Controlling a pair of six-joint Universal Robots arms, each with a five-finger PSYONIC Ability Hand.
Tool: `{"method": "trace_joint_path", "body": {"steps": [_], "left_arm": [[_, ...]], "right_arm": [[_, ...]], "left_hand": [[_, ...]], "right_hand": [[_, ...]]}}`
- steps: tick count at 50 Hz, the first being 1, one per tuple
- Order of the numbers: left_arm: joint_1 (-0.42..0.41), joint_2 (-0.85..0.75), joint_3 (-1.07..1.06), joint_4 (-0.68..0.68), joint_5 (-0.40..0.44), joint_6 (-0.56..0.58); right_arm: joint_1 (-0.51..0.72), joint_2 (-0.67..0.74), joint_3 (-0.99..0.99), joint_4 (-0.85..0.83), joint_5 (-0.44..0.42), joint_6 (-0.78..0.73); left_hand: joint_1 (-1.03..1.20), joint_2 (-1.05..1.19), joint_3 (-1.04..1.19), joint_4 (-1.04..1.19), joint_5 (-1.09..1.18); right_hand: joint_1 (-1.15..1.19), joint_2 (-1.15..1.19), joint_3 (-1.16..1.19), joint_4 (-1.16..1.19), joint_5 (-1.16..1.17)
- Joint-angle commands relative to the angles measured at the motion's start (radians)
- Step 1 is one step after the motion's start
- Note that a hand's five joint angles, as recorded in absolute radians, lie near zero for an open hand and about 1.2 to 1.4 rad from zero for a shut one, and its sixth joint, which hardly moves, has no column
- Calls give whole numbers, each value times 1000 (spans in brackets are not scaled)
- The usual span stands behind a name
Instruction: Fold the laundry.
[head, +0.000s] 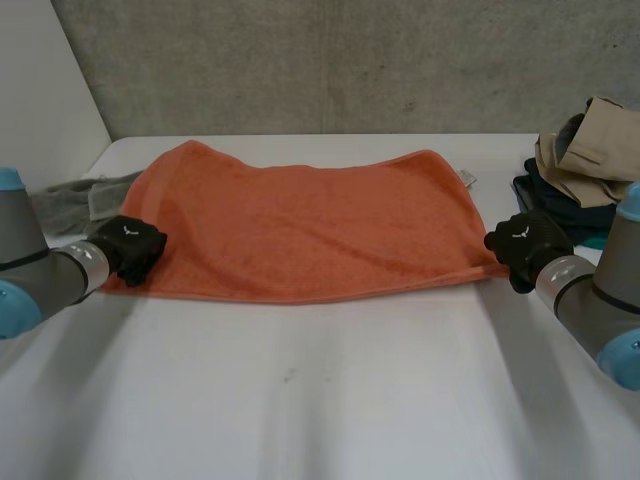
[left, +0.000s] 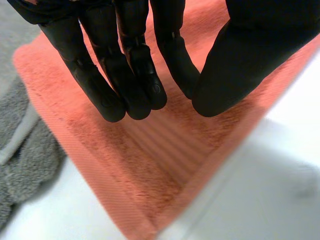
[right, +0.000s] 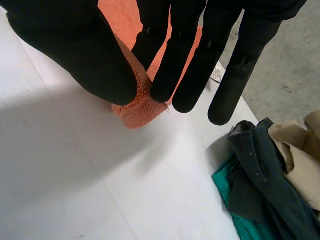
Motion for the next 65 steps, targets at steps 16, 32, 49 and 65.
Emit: {"method": "trace_joint_path", "body": {"steps": [16,32,49,65], "left_arm": [[70,110,-106,-120,118,104],[10,-22,49,-85,41,56],[-9,-86,136,-74,1,44],[-16,-31,116,-63,-10,47]], "right_arm": [[-17,-30,-40,214,-74,-80],[-5,-14,-26,201,-71,-85],[-2,-13,-17,190,-71,-85],[2,-26,-21,197,-68,-80]], "left_hand": [[-617,-637,-630,-638,-610],[-488,-508,-501,-509,-481],[-178,-197,-190,-198,-170],[222,202,209,202,230]], "right_hand": [[287,207,207,197,196],[287,207,207,197,196],[287,207,207,197,196],[287,207,207,197,196]]}}
